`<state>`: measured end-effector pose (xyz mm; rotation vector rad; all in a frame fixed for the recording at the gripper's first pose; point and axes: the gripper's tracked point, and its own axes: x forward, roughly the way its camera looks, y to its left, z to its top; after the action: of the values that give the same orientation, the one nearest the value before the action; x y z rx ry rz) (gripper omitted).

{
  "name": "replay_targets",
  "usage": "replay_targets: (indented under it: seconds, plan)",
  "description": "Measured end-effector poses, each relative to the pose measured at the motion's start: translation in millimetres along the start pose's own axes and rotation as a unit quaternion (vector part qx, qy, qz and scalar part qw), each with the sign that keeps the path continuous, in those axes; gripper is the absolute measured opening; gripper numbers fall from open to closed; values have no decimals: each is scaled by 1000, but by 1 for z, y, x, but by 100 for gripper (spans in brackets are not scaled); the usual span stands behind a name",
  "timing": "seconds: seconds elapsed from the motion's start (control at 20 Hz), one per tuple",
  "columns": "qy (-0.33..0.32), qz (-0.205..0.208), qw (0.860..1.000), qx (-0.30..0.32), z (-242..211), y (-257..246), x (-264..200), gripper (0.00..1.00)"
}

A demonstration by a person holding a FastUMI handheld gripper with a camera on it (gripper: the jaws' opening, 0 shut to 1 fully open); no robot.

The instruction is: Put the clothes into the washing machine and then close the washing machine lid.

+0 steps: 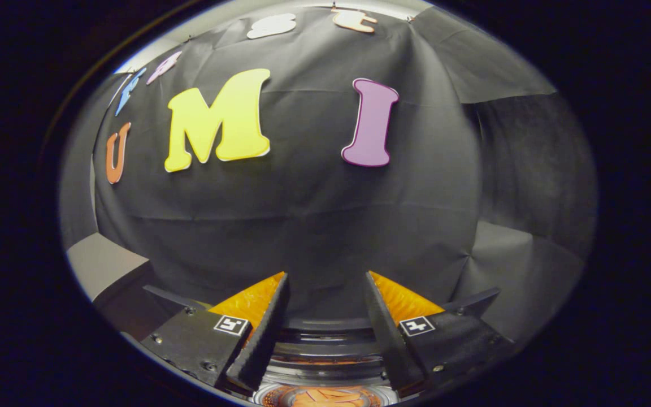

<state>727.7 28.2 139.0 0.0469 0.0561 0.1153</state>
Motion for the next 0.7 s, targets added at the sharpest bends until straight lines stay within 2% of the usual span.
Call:
replay_targets:
  seconds: [0.7]
  plan:
    - [-19, 7, 1000, -3, -11, 0, -44, 83]
